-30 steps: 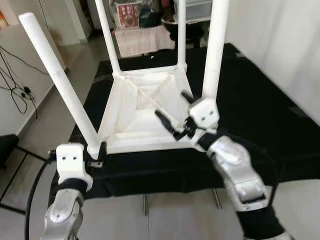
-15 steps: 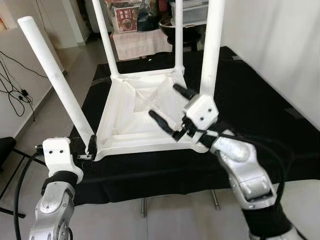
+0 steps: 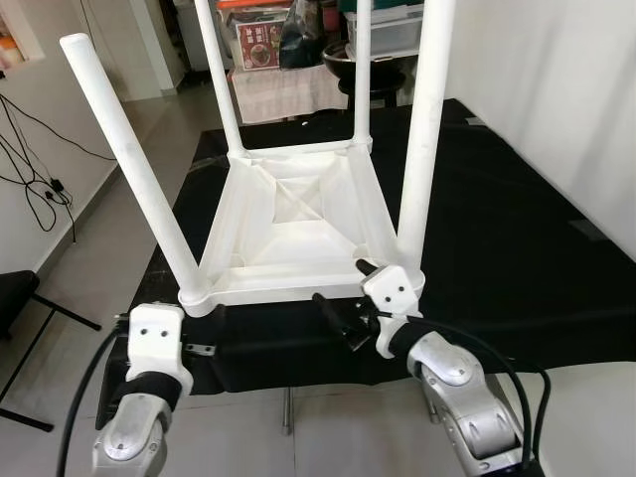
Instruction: Building children table
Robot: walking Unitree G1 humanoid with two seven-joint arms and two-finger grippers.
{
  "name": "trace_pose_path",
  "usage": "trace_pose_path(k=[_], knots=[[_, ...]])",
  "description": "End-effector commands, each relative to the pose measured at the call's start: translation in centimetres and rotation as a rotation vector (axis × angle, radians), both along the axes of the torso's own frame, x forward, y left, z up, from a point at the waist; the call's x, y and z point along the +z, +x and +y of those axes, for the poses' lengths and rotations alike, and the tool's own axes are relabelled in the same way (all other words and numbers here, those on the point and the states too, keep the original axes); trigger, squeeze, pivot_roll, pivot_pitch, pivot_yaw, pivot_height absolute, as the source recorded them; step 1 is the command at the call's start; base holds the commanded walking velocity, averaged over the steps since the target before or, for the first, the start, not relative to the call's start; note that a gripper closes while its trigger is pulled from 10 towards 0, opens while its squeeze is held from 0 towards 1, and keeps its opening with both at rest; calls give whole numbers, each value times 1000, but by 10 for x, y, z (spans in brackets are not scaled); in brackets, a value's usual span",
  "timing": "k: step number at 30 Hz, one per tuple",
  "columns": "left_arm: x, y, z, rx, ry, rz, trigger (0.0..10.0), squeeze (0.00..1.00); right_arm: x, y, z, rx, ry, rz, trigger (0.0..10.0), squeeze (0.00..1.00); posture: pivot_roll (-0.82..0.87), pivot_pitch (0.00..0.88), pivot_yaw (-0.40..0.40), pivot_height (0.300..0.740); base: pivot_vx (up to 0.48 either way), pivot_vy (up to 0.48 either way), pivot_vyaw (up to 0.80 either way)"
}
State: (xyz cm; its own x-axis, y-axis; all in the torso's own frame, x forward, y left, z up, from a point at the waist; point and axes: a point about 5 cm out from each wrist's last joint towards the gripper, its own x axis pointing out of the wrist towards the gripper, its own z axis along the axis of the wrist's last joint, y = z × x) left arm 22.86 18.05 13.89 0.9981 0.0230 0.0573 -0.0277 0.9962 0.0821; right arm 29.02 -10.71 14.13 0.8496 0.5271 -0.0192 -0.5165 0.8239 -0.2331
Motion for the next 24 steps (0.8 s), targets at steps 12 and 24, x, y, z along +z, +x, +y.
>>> trace_pose_path(k=[12, 24], knots=[[5, 4, 8, 42, 67, 3, 10000, 0, 0, 4, 10, -37, 26, 4, 10000, 0, -79, 21, 102, 740, 0, 320, 0], [4, 9, 4, 40, 88, 17, 10000, 0, 0, 10, 8, -78, 29, 22, 10000, 0, -80, 18, 74, 740, 0, 0, 0]])
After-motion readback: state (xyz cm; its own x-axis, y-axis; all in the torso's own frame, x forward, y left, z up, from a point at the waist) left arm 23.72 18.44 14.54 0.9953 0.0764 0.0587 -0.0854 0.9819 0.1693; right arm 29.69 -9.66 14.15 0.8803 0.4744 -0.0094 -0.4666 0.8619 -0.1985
